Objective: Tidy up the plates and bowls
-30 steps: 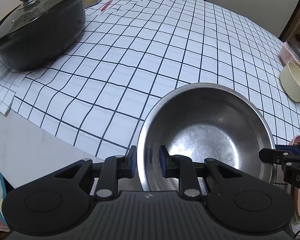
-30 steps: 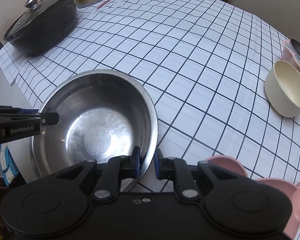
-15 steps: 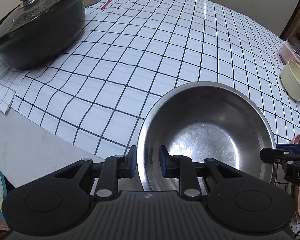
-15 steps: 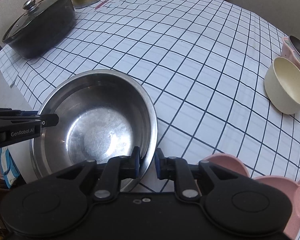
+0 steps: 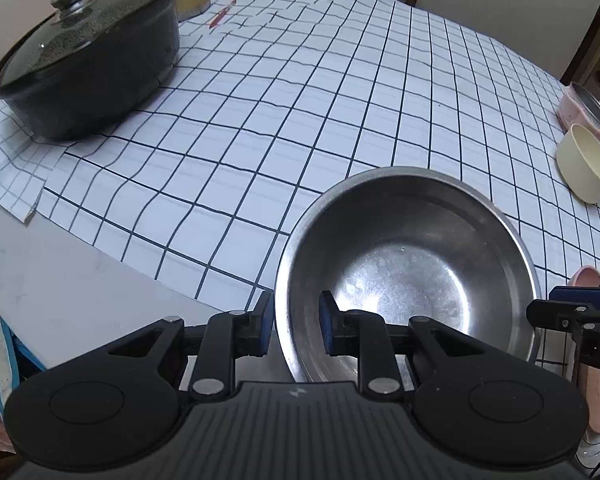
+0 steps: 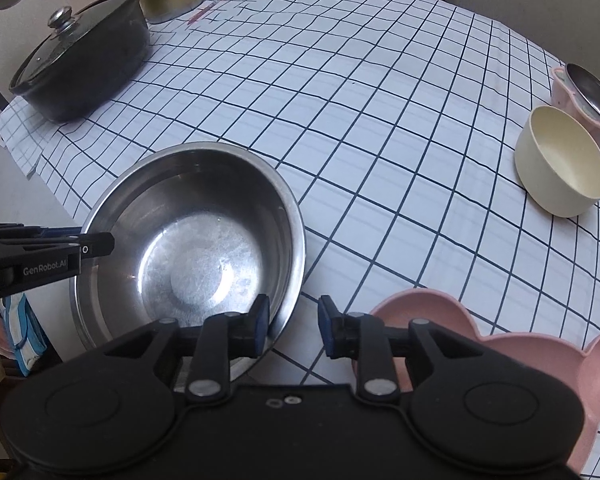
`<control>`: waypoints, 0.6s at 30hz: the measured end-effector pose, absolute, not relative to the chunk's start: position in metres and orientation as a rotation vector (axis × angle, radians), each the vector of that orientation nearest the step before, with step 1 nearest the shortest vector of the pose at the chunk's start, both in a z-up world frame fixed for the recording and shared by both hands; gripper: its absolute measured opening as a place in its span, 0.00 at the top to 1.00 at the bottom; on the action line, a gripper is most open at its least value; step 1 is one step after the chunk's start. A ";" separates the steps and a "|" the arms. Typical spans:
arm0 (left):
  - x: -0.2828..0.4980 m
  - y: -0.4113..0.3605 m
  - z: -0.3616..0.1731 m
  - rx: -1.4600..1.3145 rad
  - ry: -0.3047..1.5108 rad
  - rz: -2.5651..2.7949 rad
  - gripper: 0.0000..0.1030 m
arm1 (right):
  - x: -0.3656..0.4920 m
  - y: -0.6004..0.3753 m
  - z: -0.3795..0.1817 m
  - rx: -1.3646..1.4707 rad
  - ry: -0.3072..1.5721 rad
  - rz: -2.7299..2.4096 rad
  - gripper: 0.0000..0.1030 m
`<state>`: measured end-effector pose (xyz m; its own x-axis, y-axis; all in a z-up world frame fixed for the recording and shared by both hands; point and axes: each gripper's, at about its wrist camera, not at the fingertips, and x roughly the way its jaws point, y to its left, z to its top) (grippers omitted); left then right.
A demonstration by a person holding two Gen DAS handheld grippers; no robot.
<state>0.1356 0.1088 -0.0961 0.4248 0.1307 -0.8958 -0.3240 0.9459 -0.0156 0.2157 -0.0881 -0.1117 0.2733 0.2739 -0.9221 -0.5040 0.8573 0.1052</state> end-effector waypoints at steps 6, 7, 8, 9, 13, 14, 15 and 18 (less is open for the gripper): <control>0.124 0.101 -0.074 -0.200 1.046 0.289 0.77 | 0.210 -0.097 -0.097 -0.223 1.153 0.554 0.68; 0.123 0.098 -0.071 -0.195 1.037 0.288 0.77 | 0.209 -0.098 -0.093 -0.224 1.144 0.562 0.67; 0.122 0.095 -0.067 -0.192 1.027 0.284 0.77 | 0.208 -0.100 -0.089 -0.224 1.134 0.568 0.67; 0.121 0.091 -0.063 -0.189 1.018 0.280 0.77 | 0.207 -0.102 -0.085 -0.222 1.124 0.574 0.65; 0.121 0.072 -0.047 -0.183 0.982 0.257 0.74 | 0.203 -0.113 -0.066 -0.232 1.064 0.590 0.57; 0.121 0.066 -0.043 -0.181 0.971 0.249 0.70 | 0.202 -0.117 -0.061 -0.238 1.046 0.594 0.56; 0.122 0.060 -0.039 -0.177 0.958 0.242 0.63 | 0.201 -0.120 -0.056 -0.243 1.031 0.598 0.53; 0.124 0.042 -0.024 -0.161 0.908 0.230 0.46 | 0.201 -0.136 -0.039 -0.244 0.978 0.598 0.43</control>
<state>0.1239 0.0418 -0.0235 0.5932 0.1297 -0.7946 -0.2649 0.9634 -0.0405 0.2008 -0.1355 -0.0390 0.4152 0.3639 -0.8338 -0.5764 0.8143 0.0684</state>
